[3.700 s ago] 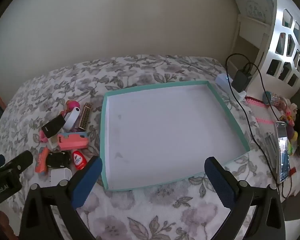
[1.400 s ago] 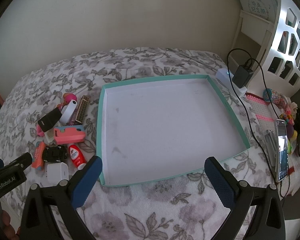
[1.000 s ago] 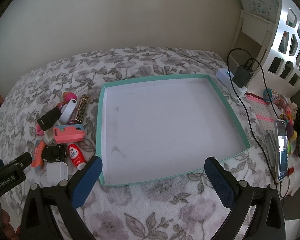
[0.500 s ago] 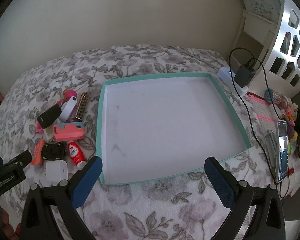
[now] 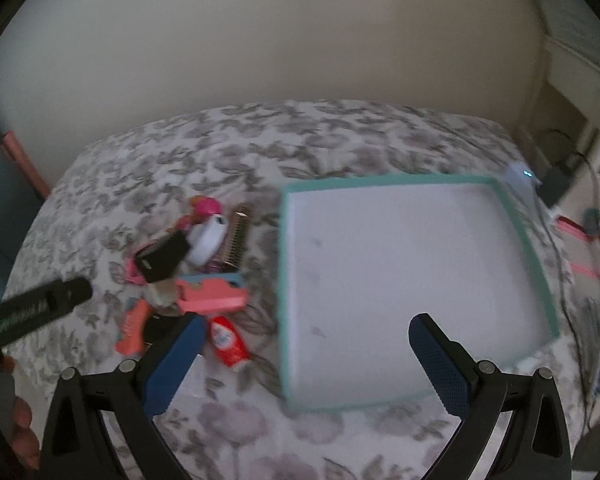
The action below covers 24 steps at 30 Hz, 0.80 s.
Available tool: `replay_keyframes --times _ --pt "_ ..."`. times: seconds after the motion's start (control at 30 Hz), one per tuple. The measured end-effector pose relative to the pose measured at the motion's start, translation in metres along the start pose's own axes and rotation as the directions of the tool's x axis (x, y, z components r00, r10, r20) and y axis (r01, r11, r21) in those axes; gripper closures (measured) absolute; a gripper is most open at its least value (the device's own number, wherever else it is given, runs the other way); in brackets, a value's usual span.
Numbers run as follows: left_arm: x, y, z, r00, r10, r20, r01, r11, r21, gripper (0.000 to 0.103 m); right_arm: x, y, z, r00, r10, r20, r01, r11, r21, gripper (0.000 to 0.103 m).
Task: Organize rigid objects
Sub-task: 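Lower the right gripper onto the white plug charger while the left gripper approaches the coral card case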
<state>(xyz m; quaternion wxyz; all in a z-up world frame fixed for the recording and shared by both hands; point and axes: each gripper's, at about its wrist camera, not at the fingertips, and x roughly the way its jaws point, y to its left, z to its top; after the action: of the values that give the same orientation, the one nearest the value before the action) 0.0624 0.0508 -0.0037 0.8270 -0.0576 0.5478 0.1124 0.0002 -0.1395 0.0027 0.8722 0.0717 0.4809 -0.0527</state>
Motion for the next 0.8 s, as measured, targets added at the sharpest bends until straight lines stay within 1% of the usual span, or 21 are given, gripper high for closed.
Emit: replay_keyframes --times 0.13,0.2,0.27,0.33,0.4,0.47,0.6,0.8 --pt "0.021 0.001 0.006 0.999 0.015 -0.048 -0.016 1.000 -0.022 0.000 0.014 0.018 0.009 0.999 0.029 -0.030 -0.030 0.999 -0.041 0.000" --pt "0.031 0.002 0.006 0.998 0.021 -0.063 -0.023 0.999 -0.025 0.000 0.023 0.026 0.012 0.997 0.055 -0.051 -0.058 0.997 -0.060 0.003" --pt "0.041 0.003 0.003 0.997 0.033 -0.075 -0.033 0.999 -0.009 0.000 0.030 0.033 0.013 0.997 0.057 -0.060 -0.061 0.995 -0.078 0.003" --pt "0.052 0.005 0.002 0.994 0.035 -0.103 -0.035 0.999 0.001 0.000 0.036 0.041 0.014 0.997 0.053 -0.062 -0.059 0.993 -0.105 0.004" --pt "0.060 0.011 -0.001 0.992 0.028 -0.126 -0.029 1.000 -0.001 0.000 0.043 0.047 0.012 0.995 0.061 -0.078 -0.070 0.990 -0.124 0.011" --pt "0.065 0.014 -0.002 0.990 0.022 -0.138 -0.023 1.000 0.001 0.000 0.052 0.051 0.007 0.991 0.067 -0.112 -0.082 0.987 -0.136 0.014" --pt "0.070 0.019 -0.005 0.988 0.025 -0.152 -0.023 1.000 0.013 0.000 0.062 0.051 -0.005 0.976 0.108 -0.187 -0.128 0.987 -0.097 0.017" --pt "0.076 0.031 -0.011 0.984 0.038 -0.176 -0.036 0.999 0.014 0.000 0.066 0.058 -0.019 0.957 0.154 -0.245 -0.173 0.983 -0.060 0.018"
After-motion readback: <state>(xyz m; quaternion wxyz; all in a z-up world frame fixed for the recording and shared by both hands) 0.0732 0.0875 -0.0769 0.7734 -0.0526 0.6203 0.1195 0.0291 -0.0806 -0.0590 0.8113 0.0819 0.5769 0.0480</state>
